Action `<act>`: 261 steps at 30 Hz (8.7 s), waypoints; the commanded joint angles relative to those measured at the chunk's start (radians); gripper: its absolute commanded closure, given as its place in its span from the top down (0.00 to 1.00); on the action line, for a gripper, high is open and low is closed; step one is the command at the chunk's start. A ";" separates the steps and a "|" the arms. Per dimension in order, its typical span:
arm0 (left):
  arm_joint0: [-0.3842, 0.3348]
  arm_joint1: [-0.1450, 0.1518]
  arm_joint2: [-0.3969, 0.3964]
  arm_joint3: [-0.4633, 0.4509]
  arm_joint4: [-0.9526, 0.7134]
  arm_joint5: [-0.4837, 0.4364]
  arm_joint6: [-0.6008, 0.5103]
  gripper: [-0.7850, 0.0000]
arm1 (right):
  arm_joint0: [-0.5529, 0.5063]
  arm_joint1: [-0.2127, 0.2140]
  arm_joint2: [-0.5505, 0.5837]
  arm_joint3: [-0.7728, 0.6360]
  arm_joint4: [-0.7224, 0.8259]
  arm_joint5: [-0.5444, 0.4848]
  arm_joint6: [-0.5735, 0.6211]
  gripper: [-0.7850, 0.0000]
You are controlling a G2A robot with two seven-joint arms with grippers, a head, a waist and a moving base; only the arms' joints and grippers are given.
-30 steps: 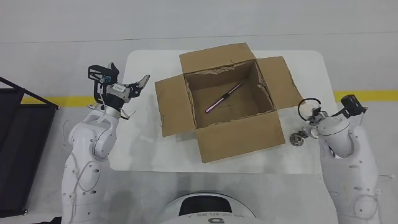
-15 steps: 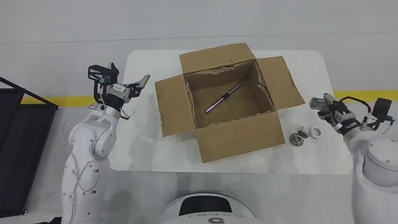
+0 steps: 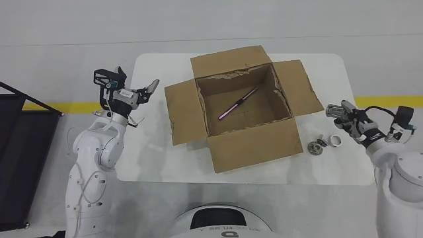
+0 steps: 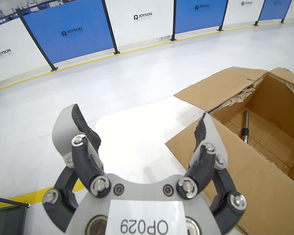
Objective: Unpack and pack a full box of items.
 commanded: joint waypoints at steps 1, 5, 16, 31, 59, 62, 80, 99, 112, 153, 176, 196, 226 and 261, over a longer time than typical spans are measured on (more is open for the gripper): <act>0.000 0.000 0.000 0.000 0.000 0.000 0.000 1.00 | -0.022 -0.009 0.013 -0.044 0.129 -0.049 -0.014 0.00; 0.000 0.000 0.000 0.000 0.000 0.000 0.000 1.00 | -0.071 -0.016 -0.069 -0.172 0.166 -0.092 0.009 0.00; 0.000 0.000 0.000 0.000 0.000 0.000 0.000 1.00 | 0.210 -0.010 -0.654 -0.115 -0.238 0.165 -0.094 0.00; 0.000 0.000 0.000 0.000 0.000 0.000 0.000 1.00 | 0.556 -0.089 -1.106 0.283 -0.519 0.486 -0.396 0.00; 0.000 0.000 0.000 0.000 0.000 0.000 0.000 1.00 | 0.467 -0.178 -0.978 0.149 -0.704 0.486 -0.296 1.00; 0.000 0.000 0.000 0.000 0.000 0.000 0.000 1.00 | 0.357 -0.165 -0.885 -0.078 -0.666 0.481 -0.244 1.00; 0.000 0.000 0.000 0.000 0.000 0.000 0.000 1.00 | -0.119 -0.156 0.003 -0.315 0.005 0.133 -0.084 1.00; 0.000 0.000 0.000 0.000 0.000 0.000 0.000 1.00 | -0.165 -0.120 0.016 -0.184 -0.284 0.115 0.015 1.00; 0.000 0.000 0.000 0.000 0.000 0.000 0.000 1.00 | 0.022 -0.055 -0.151 0.119 -0.812 0.267 0.148 0.40; 0.000 0.000 0.000 0.000 0.000 0.000 0.000 1.00 | 0.167 -0.036 -0.161 0.228 -0.849 0.349 0.188 0.00; 0.000 0.000 0.000 0.000 0.000 0.000 0.000 1.00 | -0.032 -0.097 0.061 -0.078 -0.133 0.160 0.134 0.00; 0.000 0.000 0.000 0.000 0.000 0.000 0.000 1.00 | 0.092 -0.076 -0.427 -0.262 -0.410 0.244 0.128 0.00; 0.000 0.000 0.000 0.000 0.000 0.000 0.000 1.00 | 0.612 -0.187 -0.915 0.451 -0.747 0.486 -0.048 0.33; 0.000 0.000 0.000 0.000 0.000 0.000 0.000 1.00 | -0.072 -0.144 0.085 -0.173 -0.181 -0.061 0.445 0.88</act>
